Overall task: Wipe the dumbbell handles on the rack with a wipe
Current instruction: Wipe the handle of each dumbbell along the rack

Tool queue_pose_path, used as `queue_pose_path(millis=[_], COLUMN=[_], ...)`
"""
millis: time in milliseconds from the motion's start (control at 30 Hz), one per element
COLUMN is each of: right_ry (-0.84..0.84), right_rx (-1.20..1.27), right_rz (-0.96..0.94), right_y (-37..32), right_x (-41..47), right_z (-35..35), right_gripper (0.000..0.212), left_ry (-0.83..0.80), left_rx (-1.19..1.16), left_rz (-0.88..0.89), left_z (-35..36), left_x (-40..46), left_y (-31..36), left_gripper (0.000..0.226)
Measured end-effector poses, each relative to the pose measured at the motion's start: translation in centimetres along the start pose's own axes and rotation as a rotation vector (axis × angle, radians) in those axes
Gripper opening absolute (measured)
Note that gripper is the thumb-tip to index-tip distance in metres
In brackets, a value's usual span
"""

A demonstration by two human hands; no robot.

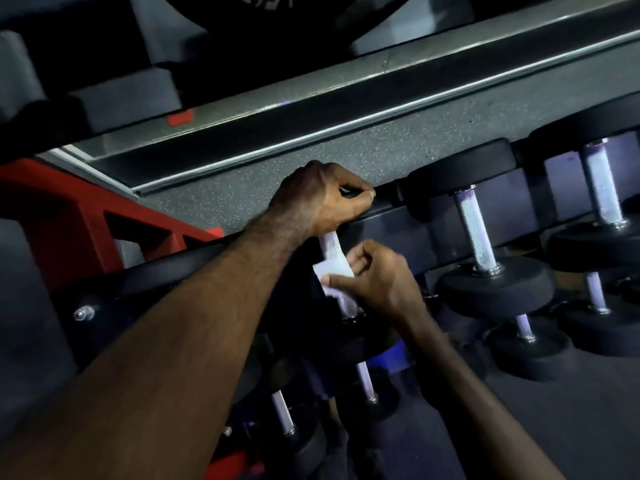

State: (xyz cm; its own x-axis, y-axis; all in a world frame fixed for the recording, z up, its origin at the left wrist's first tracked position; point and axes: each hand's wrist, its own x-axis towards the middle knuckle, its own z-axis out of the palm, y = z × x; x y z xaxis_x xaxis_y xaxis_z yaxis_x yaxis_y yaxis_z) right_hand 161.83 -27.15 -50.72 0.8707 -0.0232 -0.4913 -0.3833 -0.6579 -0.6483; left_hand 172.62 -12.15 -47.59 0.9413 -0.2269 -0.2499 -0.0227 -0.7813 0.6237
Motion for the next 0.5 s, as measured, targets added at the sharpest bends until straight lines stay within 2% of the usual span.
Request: queue_pose_path(millis=[100,200,300,400,500], right_ry=[0.002,0.061,0.162,0.159,0.131], right_rx=[0.127,0.209,0.153,0.069,0.005], right_rz=[-0.021,-0.009,-0.061,-0.198,-0.184], right_y=[-0.4,2.2,3.1,1.6,1.3], right_x=[1.0,-1.2,-1.3,-1.0,-2.8], right_z=[-0.2,1.1,1.4,1.0,2.2], right_gripper=[0.051,0.058,0.061,0.046,0.033], left_ry=[-0.003,-0.016,-0.013,-0.014,-0.027], left_rx=[0.003,0.013,0.010,0.001,-0.022], left_rz=[-0.007,-0.013,-0.014,-0.033,-0.039], left_z=[-0.2,-0.4,-0.3,-0.3,-0.5], left_x=[0.0,-0.1,-0.1,-0.2,-0.5], left_y=[0.2,0.1,0.1,0.3,-0.1], left_gripper=[0.041,0.048,0.044,0.049,0.050])
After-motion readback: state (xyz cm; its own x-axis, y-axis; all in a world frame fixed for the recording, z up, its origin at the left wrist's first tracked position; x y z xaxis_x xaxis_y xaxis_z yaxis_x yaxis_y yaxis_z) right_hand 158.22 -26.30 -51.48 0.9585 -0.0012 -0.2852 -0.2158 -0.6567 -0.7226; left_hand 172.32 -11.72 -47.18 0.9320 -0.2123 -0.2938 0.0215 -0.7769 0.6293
